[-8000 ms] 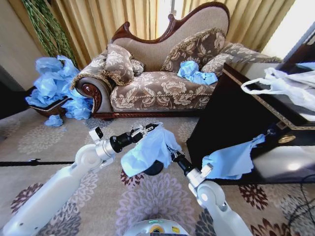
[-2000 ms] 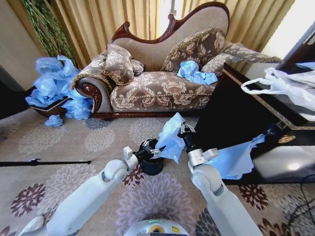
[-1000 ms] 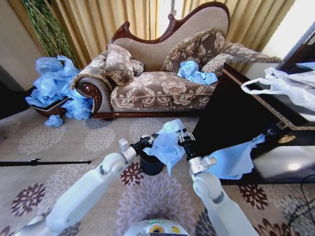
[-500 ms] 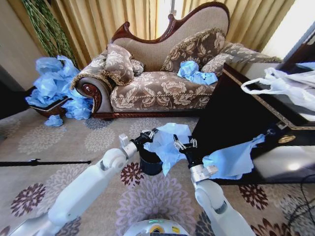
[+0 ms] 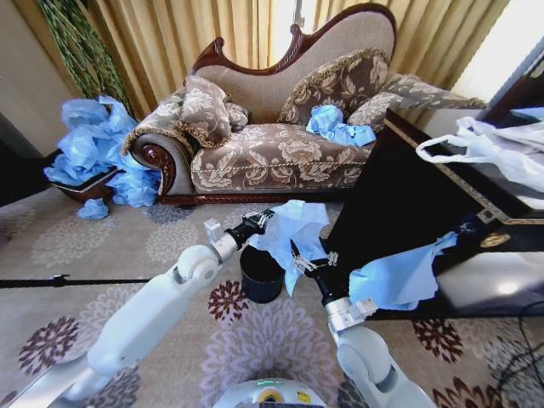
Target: Place a garbage bag over the trash bin.
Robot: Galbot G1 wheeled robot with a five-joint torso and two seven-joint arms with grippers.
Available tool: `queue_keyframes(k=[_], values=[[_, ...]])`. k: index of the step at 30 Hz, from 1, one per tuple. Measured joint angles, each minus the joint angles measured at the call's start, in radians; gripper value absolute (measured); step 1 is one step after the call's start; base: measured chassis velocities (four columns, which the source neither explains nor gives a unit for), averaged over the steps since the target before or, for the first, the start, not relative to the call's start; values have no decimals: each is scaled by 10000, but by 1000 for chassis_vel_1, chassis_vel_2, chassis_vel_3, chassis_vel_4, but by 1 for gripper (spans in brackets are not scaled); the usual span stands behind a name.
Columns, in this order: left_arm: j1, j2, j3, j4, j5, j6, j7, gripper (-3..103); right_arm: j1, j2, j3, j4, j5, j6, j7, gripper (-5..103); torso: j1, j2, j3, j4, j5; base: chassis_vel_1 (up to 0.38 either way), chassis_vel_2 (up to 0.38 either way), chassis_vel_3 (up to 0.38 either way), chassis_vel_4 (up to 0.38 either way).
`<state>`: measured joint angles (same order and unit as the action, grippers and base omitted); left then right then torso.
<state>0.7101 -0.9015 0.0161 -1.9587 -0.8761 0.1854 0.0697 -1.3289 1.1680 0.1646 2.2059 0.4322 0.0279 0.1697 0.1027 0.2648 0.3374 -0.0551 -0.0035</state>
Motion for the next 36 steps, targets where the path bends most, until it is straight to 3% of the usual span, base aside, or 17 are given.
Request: queue_keyframes(k=[3,6,7,12,19,24,32,36], values=[[-84,18,46,0,0,-3,91,0,59,-38,-134,279,881,-470,123,64,0,0,0,0,0,0,0,0,0],[-164,8,80,10,0,-6,109,0,69,-71,-149,364,1139,-618,189,58,0,0,0,-1,0,0,0,0,0],[-236,-22,105,51,0,-7,103,0,9,-121,-146,466,1159,-633,232,47,0,0,0,0,1,0,0,0,0],[-390,-133,137,171,-2,-28,94,0,-199,-282,42,911,1288,-764,404,37,0,0,0,-4,-1,0,0,0,0],[-427,-162,326,-266,-114,-46,273,0,486,-423,-130,425,2386,-1451,717,4,0,0,0,-2,0,0,0,0,0],[-283,98,337,-720,-744,32,518,0,1337,-384,-117,-41,3804,-1878,1338,1,0,0,0,0,1,0,0,0,0],[7,413,313,-1155,-825,5,1329,0,2470,-890,-239,-271,5334,-2560,1754,0,0,0,0,0,-1,0,0,0,0],[-46,408,313,-1296,-855,-2,1465,0,2656,-959,-523,-667,5467,-2742,1737,0,0,0,0,-1,-1,0,0,0,0]])
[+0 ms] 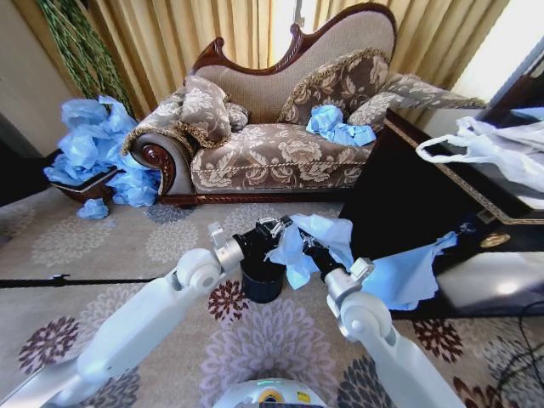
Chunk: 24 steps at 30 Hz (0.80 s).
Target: Place a garbage bag over the trash bin.
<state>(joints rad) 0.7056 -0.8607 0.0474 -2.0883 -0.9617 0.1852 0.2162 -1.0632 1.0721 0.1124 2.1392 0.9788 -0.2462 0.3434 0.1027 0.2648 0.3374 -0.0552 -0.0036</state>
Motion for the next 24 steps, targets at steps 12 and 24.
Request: queue_keyframes(k=[12,24], values=[[-572,34,-45,-545,-407,23,-24,0,145,316,-619,-1173,-604,22,-522,0,0,0,0,-2,1,0,0,0,0],[-327,-1,-6,-787,-441,-12,169,0,871,976,-1447,-1215,-953,89,-763,0,0,0,0,1,0,0,0,0,0]])
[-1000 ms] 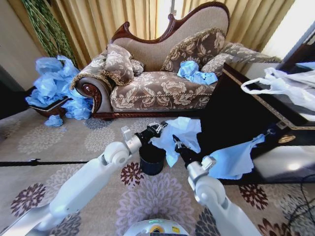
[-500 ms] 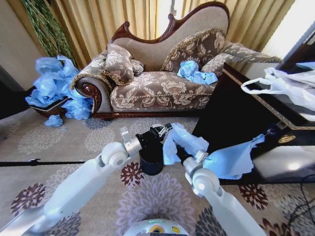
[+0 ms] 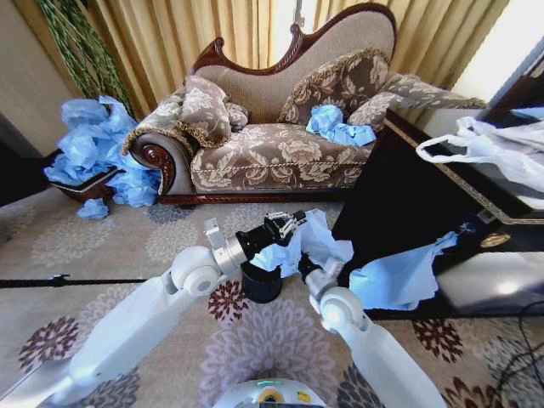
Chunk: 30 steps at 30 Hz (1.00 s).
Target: Place a garbage bag over the trash bin.
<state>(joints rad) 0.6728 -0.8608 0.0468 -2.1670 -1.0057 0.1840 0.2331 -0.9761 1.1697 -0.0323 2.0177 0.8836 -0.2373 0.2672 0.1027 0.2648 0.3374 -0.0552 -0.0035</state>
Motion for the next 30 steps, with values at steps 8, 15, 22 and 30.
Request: queue_keyframes(k=[8,15,22,30], values=[[0,-118,103,161,-196,-135,261,0,300,459,-192,-533,-680,213,-691,0,1,0,0,-2,0,0,0,0,0],[273,-393,110,113,-527,-148,282,0,747,869,-481,-1391,-888,280,-902,0,0,0,0,-3,0,0,0,0,0],[1371,-1055,-501,418,-1358,-299,-14,0,1477,1572,-586,-3240,-1715,545,-1272,0,0,0,1,0,0,0,0,0,0],[2213,-1494,-838,-30,-1752,-251,-361,0,1688,2052,-547,-4099,-2102,736,-1477,0,0,0,1,-2,0,0,0,0,0]])
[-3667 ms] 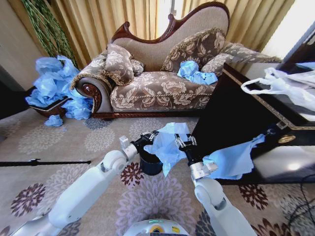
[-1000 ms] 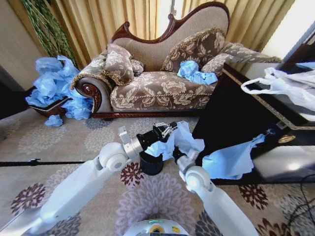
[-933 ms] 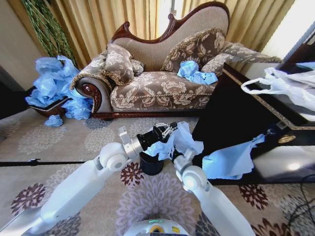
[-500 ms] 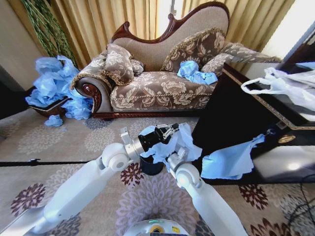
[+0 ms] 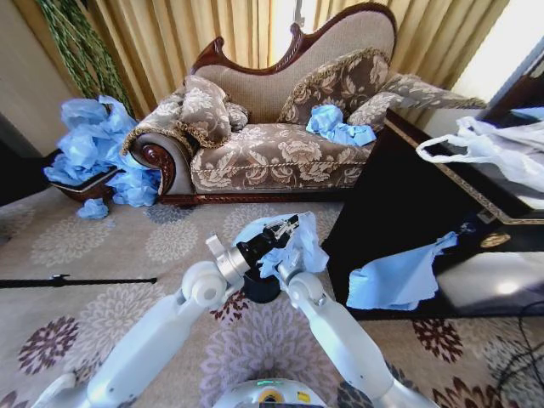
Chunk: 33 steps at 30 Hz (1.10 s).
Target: Place a garbage bag over the trash bin.
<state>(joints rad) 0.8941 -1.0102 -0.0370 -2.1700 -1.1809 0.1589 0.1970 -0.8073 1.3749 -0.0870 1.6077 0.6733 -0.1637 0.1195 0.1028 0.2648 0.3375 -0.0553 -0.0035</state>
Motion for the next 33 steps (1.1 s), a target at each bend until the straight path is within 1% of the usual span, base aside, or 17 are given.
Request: queue_keyframes(k=[6,11,12,14,15,17,18,20,21,24,25,27,28,29,31,32,33], values=[[395,76,-59,-383,27,26,-72,0,258,337,211,-177,-267,75,-8,0,0,0,0,1,1,0,0,0,0],[826,7,-130,-778,41,29,-455,0,505,491,238,-505,-424,73,28,0,0,0,-1,2,0,0,0,0,0],[908,-33,-146,-828,37,23,-564,0,503,487,193,-549,-461,29,89,0,0,0,0,2,0,0,0,0,0],[1079,-249,-235,-860,35,-37,-922,0,381,333,2,-505,-543,-514,513,0,-1,0,-1,2,0,0,0,0,0],[1079,-249,-235,-860,35,-37,-922,0,381,333,2,-505,-543,-514,513,0,-1,0,-1,2,0,0,0,0,0],[1084,-591,-306,-792,21,-160,-1394,0,228,63,-215,-406,-491,-999,735,0,-1,0,-1,0,2,0,0,0,0],[1084,-591,-306,-792,21,-160,-1394,0,228,63,-215,-406,-491,-999,735,0,-1,0,-1,0,2,0,0,0,0],[985,-940,-304,-698,21,-396,-1881,0,156,-92,-382,-409,-467,-1196,758,0,0,0,-1,-2,1,0,0,0,0],[985,-940,-304,-698,21,-396,-1881,0,156,-92,-382,-409,-467,-1196,758,0,0,0,-1,-2,1,0,0,0,0],[856,-1320,-310,-526,21,-663,-2709,0,181,-275,-781,-413,-226,-1495,974,0,-1,0,-1,-1,1,0,0,0,0],[856,-1320,-310,-526,21,-663,-2709,0,181,-275,-781,-413,-226,-1495,974,0,-1,0,-1,-1,1,0,0,0,0],[785,-1466,-422,-309,17,-846,-3321,0,327,-343,-993,-461,29,-1702,1097,0,-1,0,-1,0,1,0,0,0,0],[714,-1559,-488,-171,-16,-948,-3794,0,454,-359,-1122,-538,120,-1755,1153,0,-1,0,-1,1,0,0,0,0,0],[714,-1559,-488,-171,-16,-948,-3794,0,454,-359,-1122,-538,120,-1755,1153,0,-1,0,-1,1,0,0,0,0,0],[507,-1764,-601,163,-140,-1174,-4913,0,760,-325,-1396,-807,254,-1848,1199,0,0,0,-1,1,1,0,0,0,0],[443,-1824,-625,283,-181,-1213,-5165,0,825,-303,-1433,-880,273,-1856,1213,0,-1,0,-1,2,0,0,0,0,0],[443,-1824,-625,283,-181,-1213,-5165,0,825,-303,-1433,-880,273,-1856,1213,0,-1,0,-1,2,0,0,0,0,0]])
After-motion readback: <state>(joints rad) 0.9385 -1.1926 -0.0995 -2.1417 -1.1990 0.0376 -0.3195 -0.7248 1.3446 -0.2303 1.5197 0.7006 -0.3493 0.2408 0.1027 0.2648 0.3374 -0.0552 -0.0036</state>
